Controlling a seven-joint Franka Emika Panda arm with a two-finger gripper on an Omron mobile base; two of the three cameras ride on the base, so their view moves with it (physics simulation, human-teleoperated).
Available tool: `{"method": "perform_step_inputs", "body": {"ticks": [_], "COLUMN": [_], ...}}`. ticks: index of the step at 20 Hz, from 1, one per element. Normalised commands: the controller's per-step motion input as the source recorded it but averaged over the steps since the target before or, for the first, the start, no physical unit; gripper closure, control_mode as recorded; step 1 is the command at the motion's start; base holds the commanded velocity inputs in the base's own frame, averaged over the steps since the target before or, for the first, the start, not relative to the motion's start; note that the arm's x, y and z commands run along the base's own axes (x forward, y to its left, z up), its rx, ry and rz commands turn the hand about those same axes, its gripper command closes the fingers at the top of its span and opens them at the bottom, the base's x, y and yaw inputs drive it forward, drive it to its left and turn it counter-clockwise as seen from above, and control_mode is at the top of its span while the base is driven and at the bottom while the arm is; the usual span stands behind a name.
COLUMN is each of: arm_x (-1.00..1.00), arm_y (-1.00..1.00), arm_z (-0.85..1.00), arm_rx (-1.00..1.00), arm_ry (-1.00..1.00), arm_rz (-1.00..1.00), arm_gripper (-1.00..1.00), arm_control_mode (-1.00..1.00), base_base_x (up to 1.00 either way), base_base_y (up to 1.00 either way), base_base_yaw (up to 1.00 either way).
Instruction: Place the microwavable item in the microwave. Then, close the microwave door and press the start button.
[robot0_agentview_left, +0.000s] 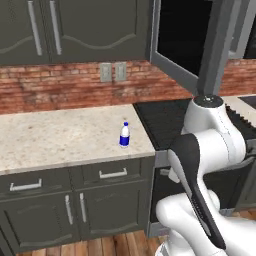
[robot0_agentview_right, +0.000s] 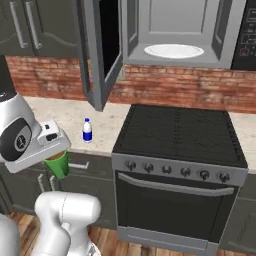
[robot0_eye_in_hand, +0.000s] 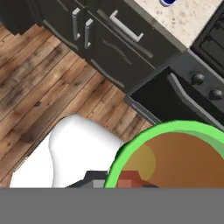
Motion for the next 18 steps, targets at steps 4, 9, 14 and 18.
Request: {"method": "perform_step_inputs", "body": {"ticks": [4,9,14,18], "arm_x": [0.00,0.00,0.00,0.00], "arm_y": [0.00,0.00,0.00,0.00], "arm_z": [0.00,0.00,0.00,0.00], "arm_rx": [0.00,0.00,0.00,0.00], "arm_ry": [0.00,0.00,0.00,0.00], "arm_rz": [0.00,0.00,0.00,0.00], "arm_gripper": [1.00,1.00,1.00,1.00], "arm_control_mode": [1.00,1.00,1.00,1.00], "base_base_x": [-0.81,-0.23,0.61,0.89], "base_base_y": [-1.00,-0.99,-0.64,-0.30], "base_base_yaw": [-0.04,0.00,0.00,0.00]}}
